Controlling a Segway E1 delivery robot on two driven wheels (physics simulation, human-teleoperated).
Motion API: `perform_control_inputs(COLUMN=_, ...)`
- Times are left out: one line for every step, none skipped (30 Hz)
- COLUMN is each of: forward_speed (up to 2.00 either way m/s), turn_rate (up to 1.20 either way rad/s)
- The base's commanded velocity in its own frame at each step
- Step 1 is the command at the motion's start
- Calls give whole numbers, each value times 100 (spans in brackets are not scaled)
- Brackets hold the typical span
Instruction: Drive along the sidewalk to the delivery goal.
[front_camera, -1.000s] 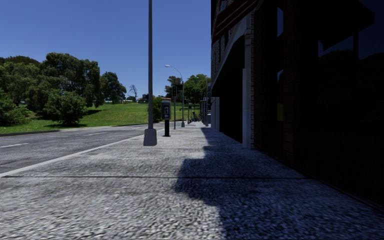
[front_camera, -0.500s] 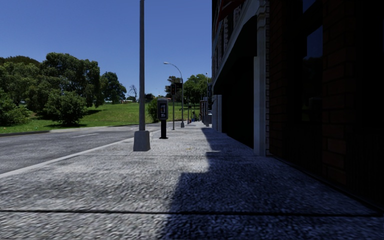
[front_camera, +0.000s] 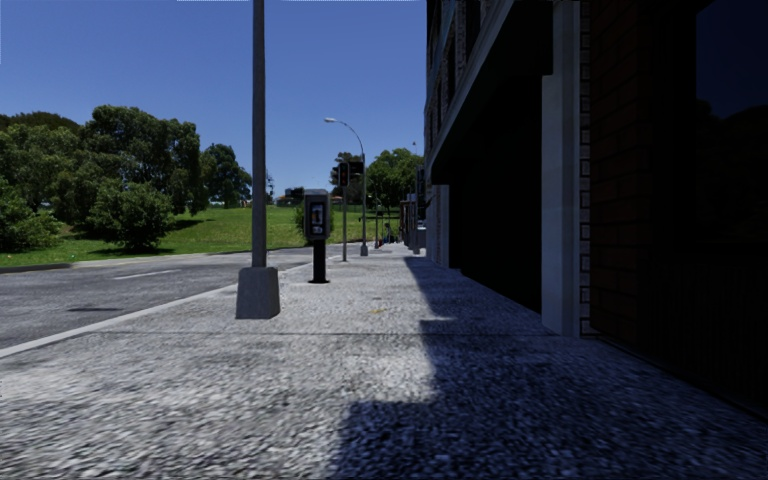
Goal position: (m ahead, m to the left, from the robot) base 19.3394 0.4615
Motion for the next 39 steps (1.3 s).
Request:
perform_control_inputs(forward_speed=200, turn_rate=0)
perform_control_inputs(forward_speed=200, turn_rate=0)
perform_control_inputs(forward_speed=200, turn_rate=0)
perform_control_inputs(forward_speed=200, turn_rate=0)
perform_control_inputs(forward_speed=200, turn_rate=0)
perform_control_inputs(forward_speed=200, turn_rate=0)
perform_control_inputs(forward_speed=200, turn_rate=0)
perform_control_inputs(forward_speed=200, turn_rate=0)
perform_control_inputs(forward_speed=200, turn_rate=0)
perform_control_inputs(forward_speed=200, turn_rate=0)
perform_control_inputs(forward_speed=200, turn_rate=0)
perform_control_inputs(forward_speed=200, turn_rate=0)
perform_control_inputs(forward_speed=200, turn_rate=0)
perform_control_inputs(forward_speed=200, turn_rate=0)
perform_control_inputs(forward_speed=200, turn_rate=0)
perform_control_inputs(forward_speed=200, turn_rate=0)
perform_control_inputs(forward_speed=200, turn_rate=0)
perform_control_inputs(forward_speed=200, turn_rate=0)
perform_control_inputs(forward_speed=200, turn_rate=0)
perform_control_inputs(forward_speed=200, turn_rate=0)
perform_control_inputs(forward_speed=200, turn_rate=0)
perform_control_inputs(forward_speed=200, turn_rate=0)
perform_control_inputs(forward_speed=200, turn_rate=0)
perform_control_inputs(forward_speed=200, turn_rate=0)
perform_control_inputs(forward_speed=200, turn_rate=0)
perform_control_inputs(forward_speed=200, turn_rate=0)
perform_control_inputs(forward_speed=200, turn_rate=0)
perform_control_inputs(forward_speed=200, turn_rate=0)
perform_control_inputs(forward_speed=200, turn_rate=0)
perform_control_inputs(forward_speed=200, turn_rate=0)
perform_control_inputs(forward_speed=200, turn_rate=0)
perform_control_inputs(forward_speed=200, turn_rate=0)
perform_control_inputs(forward_speed=200, turn_rate=0)
perform_control_inputs(forward_speed=200, turn_rate=0)
perform_control_inputs(forward_speed=200, turn_rate=0)
perform_control_inputs(forward_speed=200, turn_rate=0)
perform_control_inputs(forward_speed=200, turn_rate=0)
perform_control_inputs(forward_speed=200, turn_rate=0)
perform_control_inputs(forward_speed=200, turn_rate=0)
